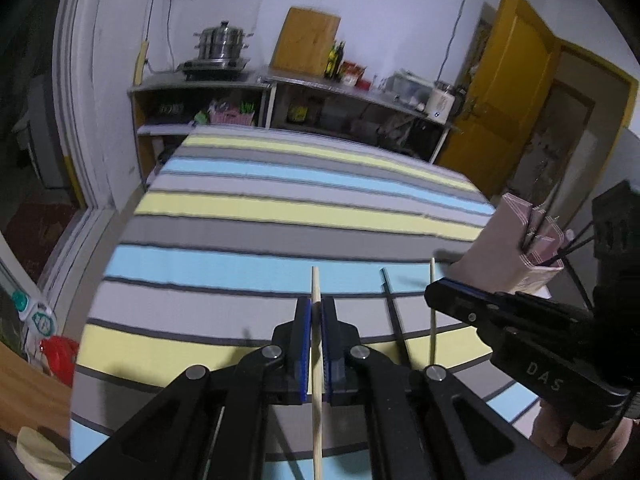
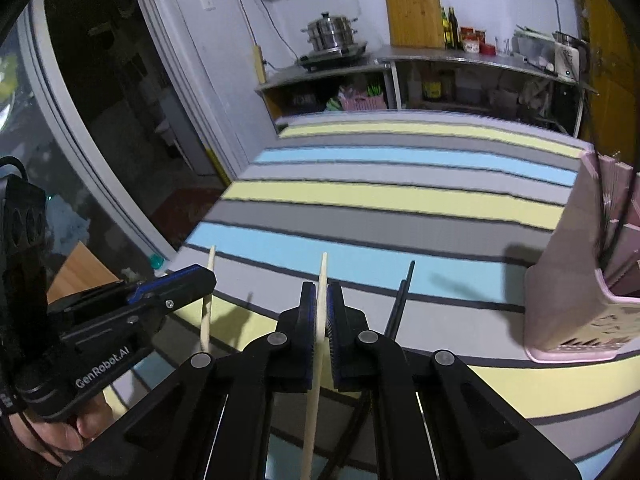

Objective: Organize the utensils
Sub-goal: 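Carry the wooden chopsticks in both grippers over the pink basket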

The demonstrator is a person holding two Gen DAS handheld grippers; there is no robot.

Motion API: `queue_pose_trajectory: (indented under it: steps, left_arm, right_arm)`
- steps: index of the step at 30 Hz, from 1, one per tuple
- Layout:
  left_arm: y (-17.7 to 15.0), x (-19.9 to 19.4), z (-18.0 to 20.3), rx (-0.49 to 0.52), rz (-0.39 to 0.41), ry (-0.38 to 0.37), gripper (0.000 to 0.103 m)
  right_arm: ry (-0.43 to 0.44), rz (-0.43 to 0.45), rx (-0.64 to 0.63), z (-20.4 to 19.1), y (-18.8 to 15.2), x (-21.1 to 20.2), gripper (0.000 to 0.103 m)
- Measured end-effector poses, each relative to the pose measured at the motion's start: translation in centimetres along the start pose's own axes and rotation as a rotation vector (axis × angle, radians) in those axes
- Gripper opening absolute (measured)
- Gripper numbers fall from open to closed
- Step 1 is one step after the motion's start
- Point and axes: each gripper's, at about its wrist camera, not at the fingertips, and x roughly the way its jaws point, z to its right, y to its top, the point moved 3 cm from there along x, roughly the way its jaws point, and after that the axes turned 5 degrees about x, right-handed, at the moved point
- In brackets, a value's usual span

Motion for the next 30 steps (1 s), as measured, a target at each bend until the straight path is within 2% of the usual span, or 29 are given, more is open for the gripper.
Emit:
queue_pose_trajectory:
  steps: [14, 30]
  left_arm:
    - [3.4, -6.8, 3.7, 0.072, 0.115, -0.078, 0.003]
    - [3.8, -7.5, 7.6, 0.125, 0.090, -0.154, 0.003]
  right_arm:
    - [0.025, 0.143, -0.012, -1.1, 1.5, -7.5, 0.006]
    - [-0.034, 0.220, 0.026, 2.0, 0.9, -13.1, 0.006]
